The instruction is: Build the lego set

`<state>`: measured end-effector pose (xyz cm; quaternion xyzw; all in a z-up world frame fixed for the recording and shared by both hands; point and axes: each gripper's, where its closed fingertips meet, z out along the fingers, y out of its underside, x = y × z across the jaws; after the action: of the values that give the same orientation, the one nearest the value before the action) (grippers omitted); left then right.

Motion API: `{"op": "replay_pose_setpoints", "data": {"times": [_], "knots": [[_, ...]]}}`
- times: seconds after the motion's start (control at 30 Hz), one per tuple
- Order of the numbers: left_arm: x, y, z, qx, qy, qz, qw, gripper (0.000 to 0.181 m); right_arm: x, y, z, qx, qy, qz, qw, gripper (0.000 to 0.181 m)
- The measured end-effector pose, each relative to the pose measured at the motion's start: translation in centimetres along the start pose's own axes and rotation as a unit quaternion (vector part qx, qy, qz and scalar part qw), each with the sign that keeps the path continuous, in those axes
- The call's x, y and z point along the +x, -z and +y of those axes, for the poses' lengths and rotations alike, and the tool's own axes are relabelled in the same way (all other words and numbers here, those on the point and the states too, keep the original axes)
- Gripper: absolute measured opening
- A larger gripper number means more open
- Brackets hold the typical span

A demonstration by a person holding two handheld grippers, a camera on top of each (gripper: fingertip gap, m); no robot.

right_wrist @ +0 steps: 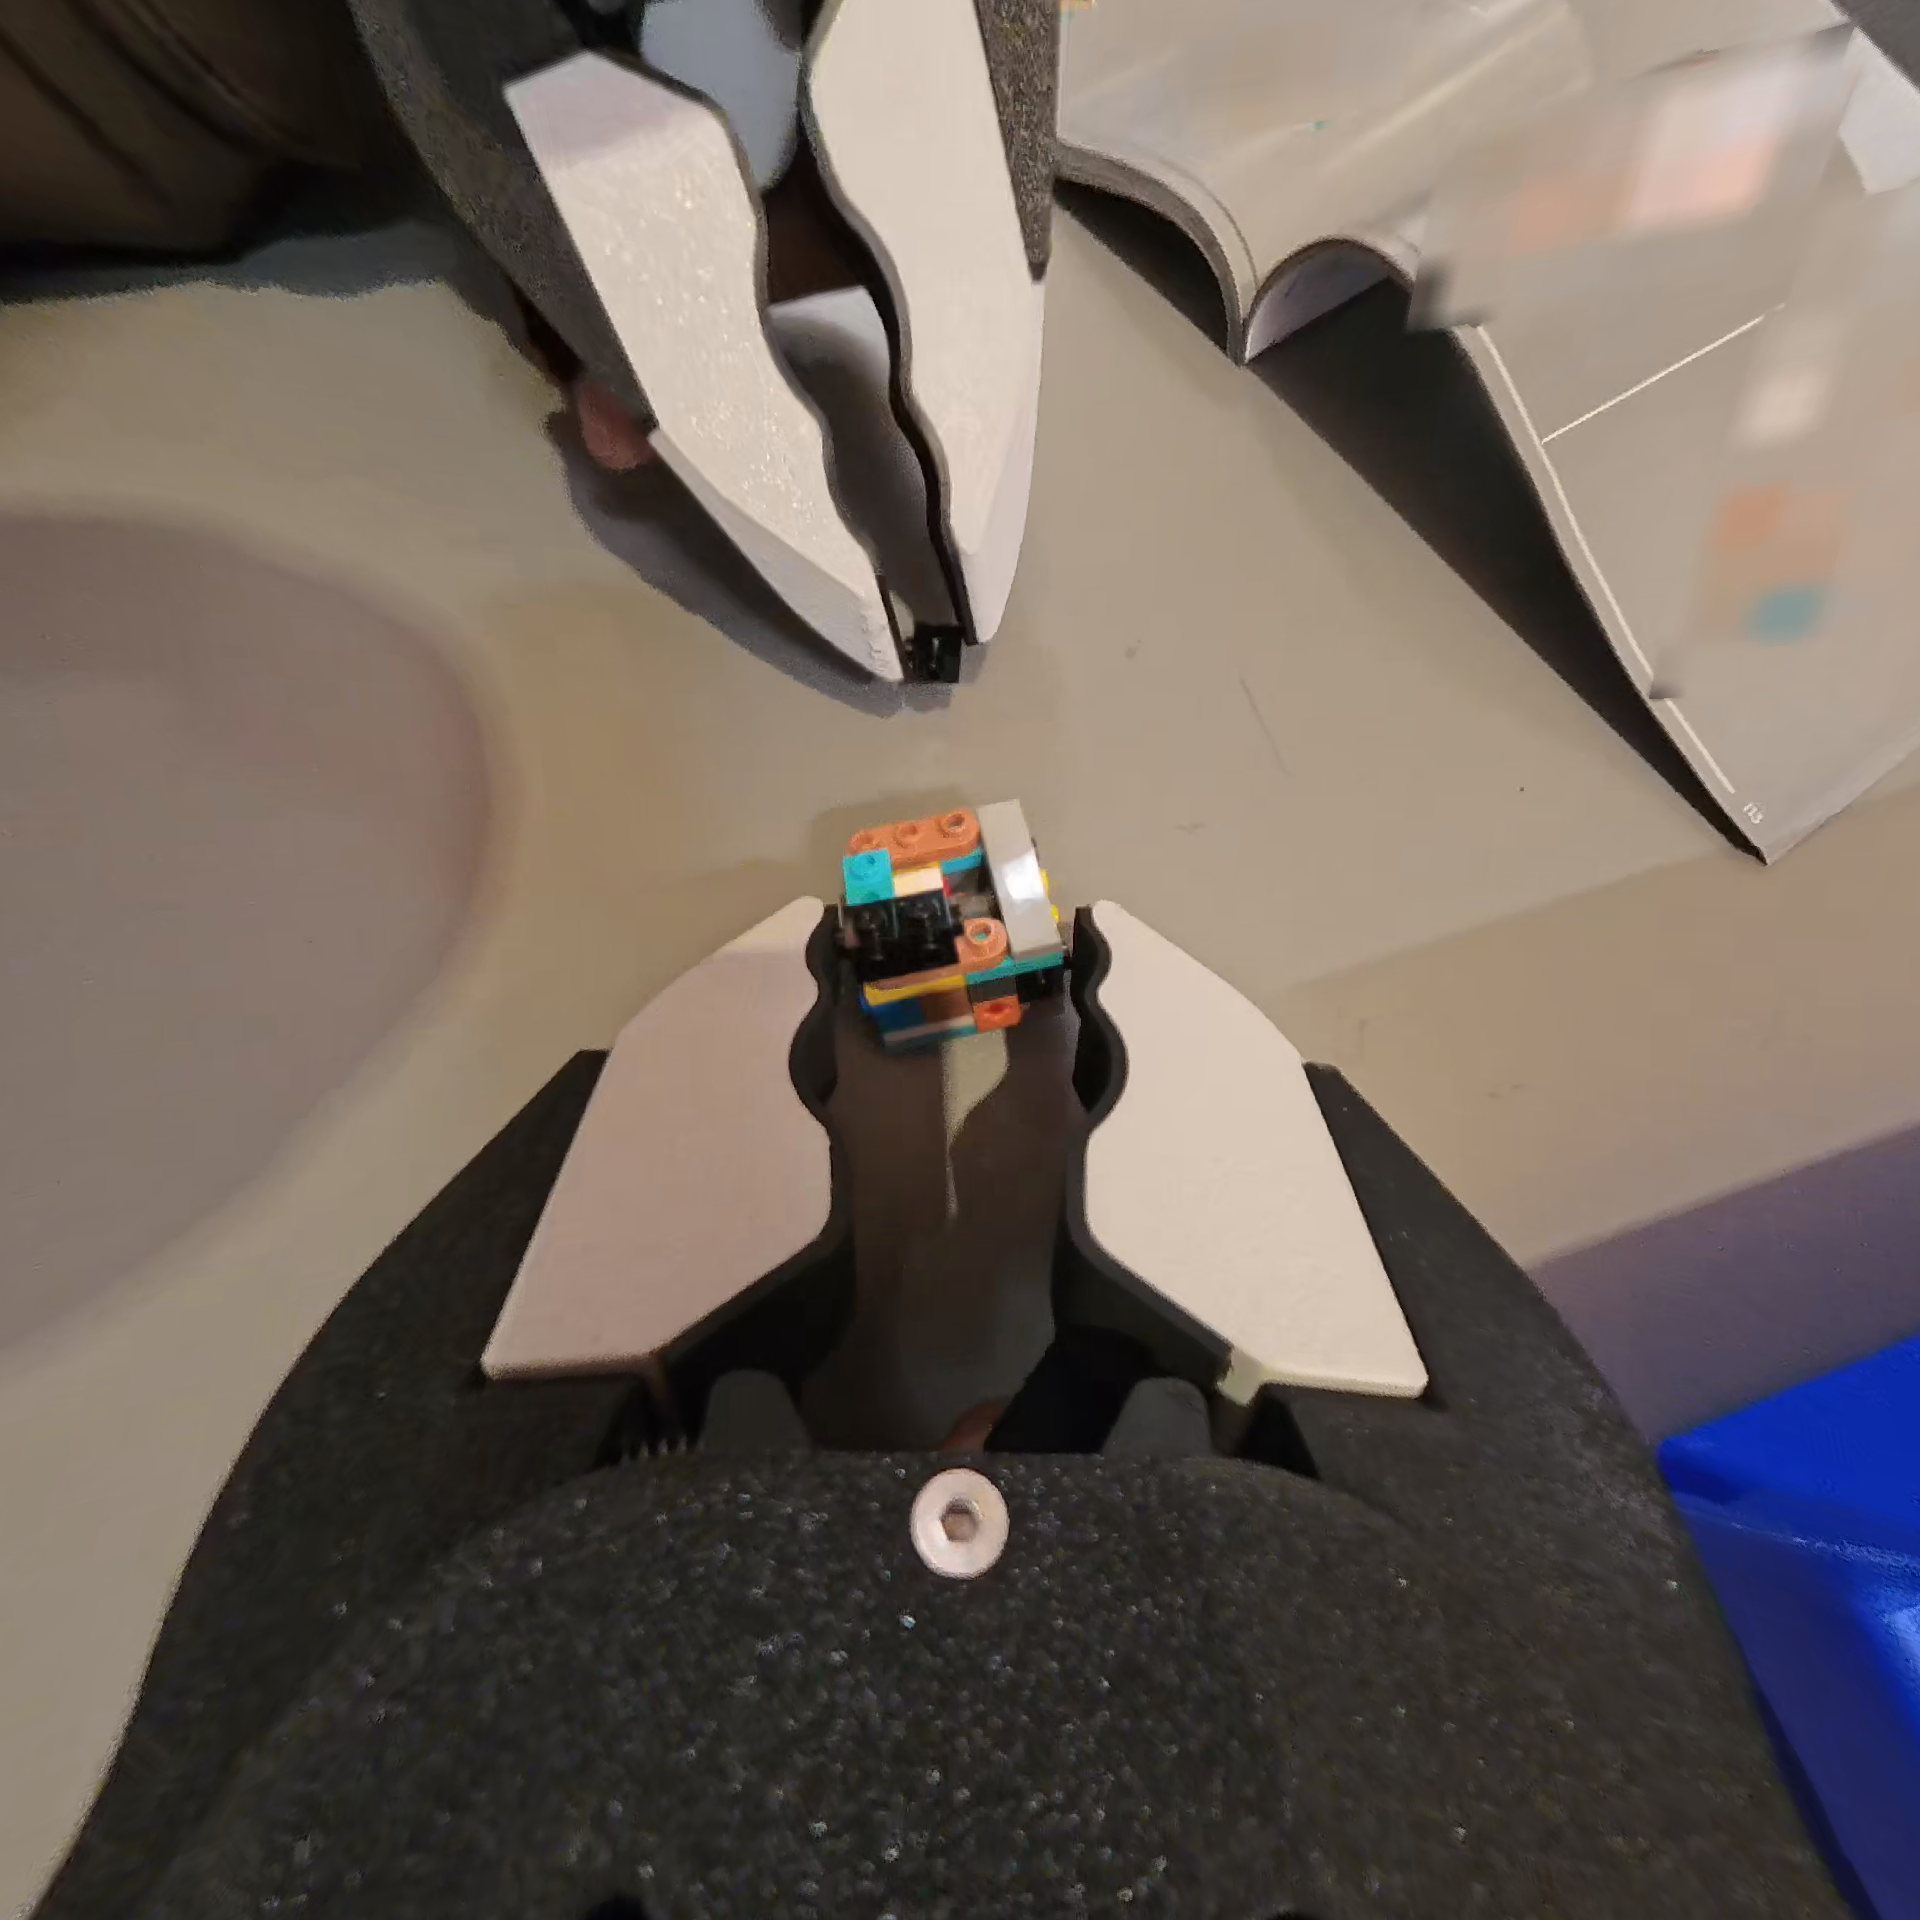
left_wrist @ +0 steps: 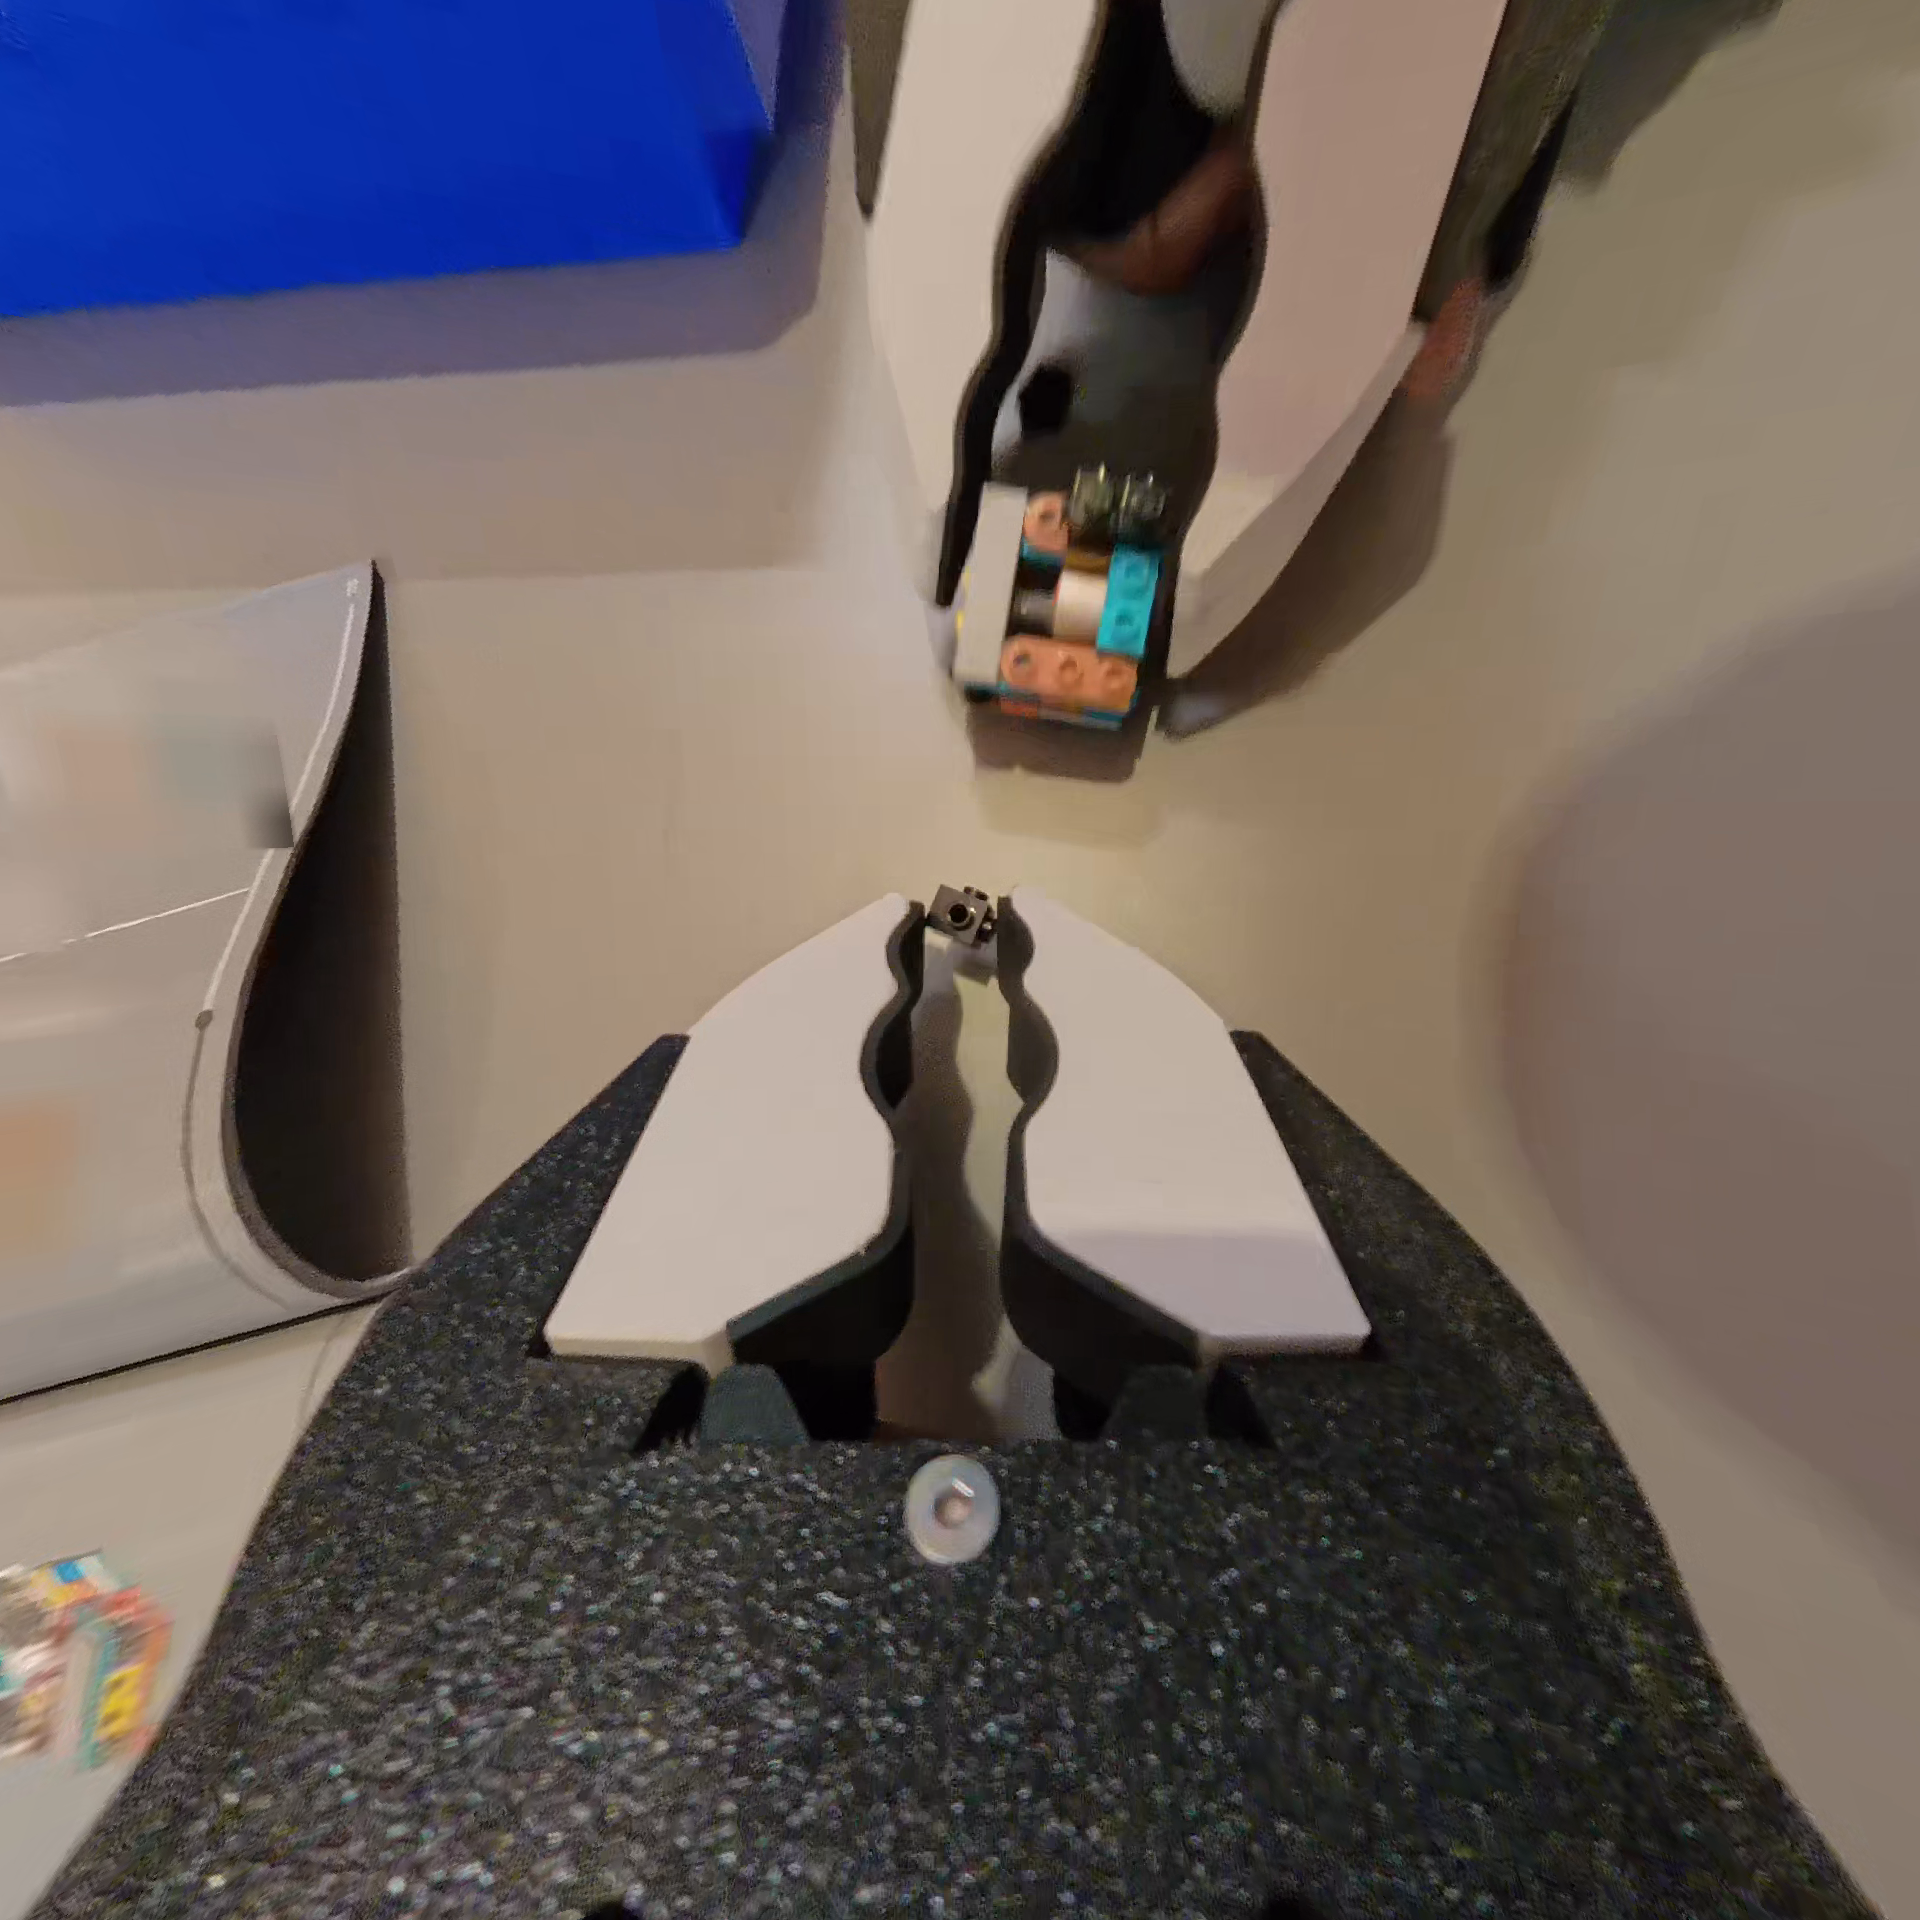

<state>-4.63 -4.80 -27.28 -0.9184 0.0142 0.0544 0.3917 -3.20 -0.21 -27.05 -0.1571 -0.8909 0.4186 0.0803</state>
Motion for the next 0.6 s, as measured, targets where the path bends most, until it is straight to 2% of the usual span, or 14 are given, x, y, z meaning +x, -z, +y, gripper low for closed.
{"op": "replay_pose_setpoints", "data": {"times": [0.17, 0.33, 0.5, 0.6], "knots": [[0.2, 1.0, -3.0, 0.104, 0.123, 0.060, 0.985, 0.013, -0.2, 0.7, -0.7, 0.033, -0.001, -0.012, 0.999, 0.046], [0.1, 1.6, -4.9, 0.177, 0.238, 0.118, 0.948, 0.013, 1.2, 1.3, -0.5, 0.031, 0.017, 0.025, 0.999, 0.047], [-0.8, 2.8, -7.7, 0.279, 0.363, 0.165, 0.873, 0.013, 1.9, 3.4, -3.7, 0.119, 0.046, 0.072, 0.989, 0.036], [-1.5, 3.4, -9.0, 0.334, 0.441, 0.191, 0.811, 0.013, 1.7, 4.4, -5.8, 0.180, 0.092, 0.110, 0.973, 0.030]]}}
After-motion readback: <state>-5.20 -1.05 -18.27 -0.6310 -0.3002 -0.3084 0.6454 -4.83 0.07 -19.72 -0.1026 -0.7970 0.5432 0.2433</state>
